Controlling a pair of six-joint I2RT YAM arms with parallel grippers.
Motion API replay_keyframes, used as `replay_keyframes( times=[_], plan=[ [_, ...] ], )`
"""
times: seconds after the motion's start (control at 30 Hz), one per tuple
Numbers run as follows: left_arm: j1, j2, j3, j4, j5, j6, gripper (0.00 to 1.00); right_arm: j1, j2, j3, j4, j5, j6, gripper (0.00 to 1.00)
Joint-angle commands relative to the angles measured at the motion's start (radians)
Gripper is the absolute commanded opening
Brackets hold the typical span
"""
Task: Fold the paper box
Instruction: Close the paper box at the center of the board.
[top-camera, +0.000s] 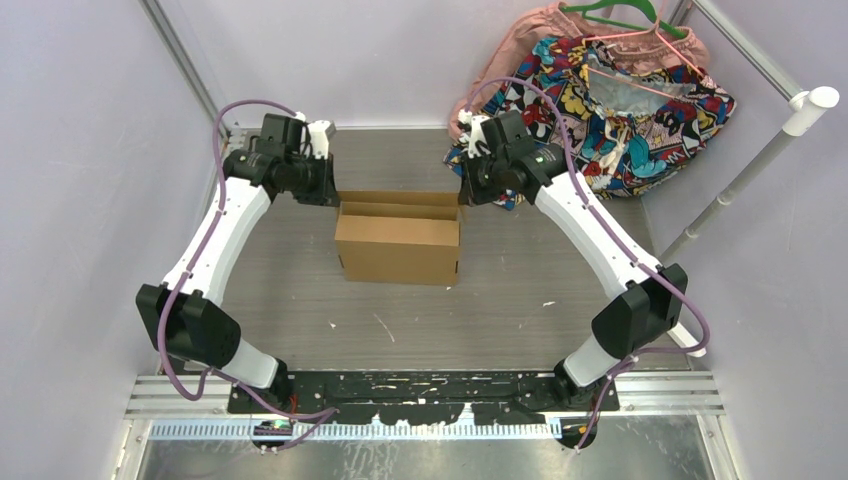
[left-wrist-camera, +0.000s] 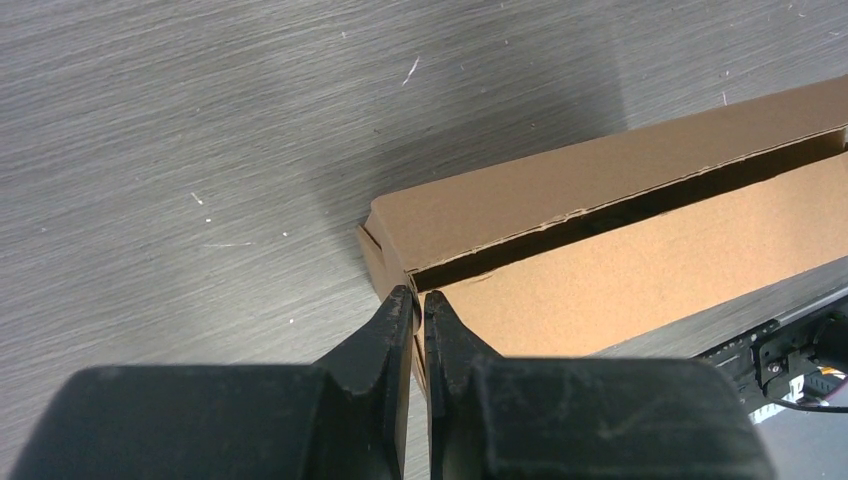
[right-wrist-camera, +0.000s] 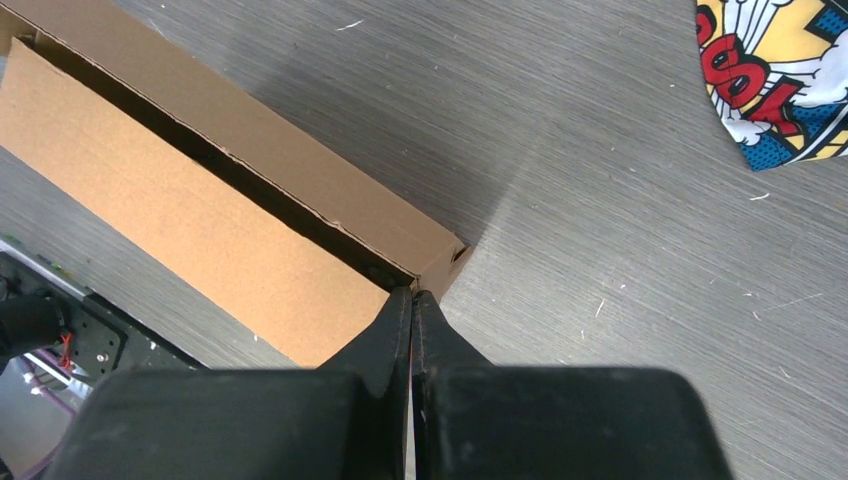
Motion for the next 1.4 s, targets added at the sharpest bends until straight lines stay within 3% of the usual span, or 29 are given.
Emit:
replay_keyframes(
  times=[0.0,0.2,0.43,0.97,1.13,1.27,1.37],
  plan=[
    [-0.011,0.007,0.041,0.007,0.054,-0.01,0.1,0.015,0.008,0.062,0.038,-0.112,0.048,0.01],
    [-0.011,0.005,0.042,0.002,0.045,-0.011,0.12,0.015,0.017,0.071,0.024,-0.108,0.048,0.01],
    [-0.011,-0.013,0.051,0.002,0.003,-0.013,0.27,0.015,0.003,0.052,0.024,-0.075,0.03,0.01],
    [-0.009,-0.073,0.049,0.024,-0.063,-0.034,0.32,0.015,-0.017,0.021,0.041,-0.076,0.029,0.01],
    [-0.01,-0.092,0.044,0.036,-0.086,-0.044,0.3,0.014,-0.021,0.017,0.044,-0.073,0.027,0.01],
    [-0.008,-0.094,0.04,0.042,-0.097,-0.051,0.15,0.015,-0.022,0.013,0.043,-0.075,0.026,0.01],
    [-0.008,-0.092,0.044,0.037,-0.109,-0.055,0.14,0.015,-0.024,0.008,0.046,-0.076,0.027,0.01]
  ],
)
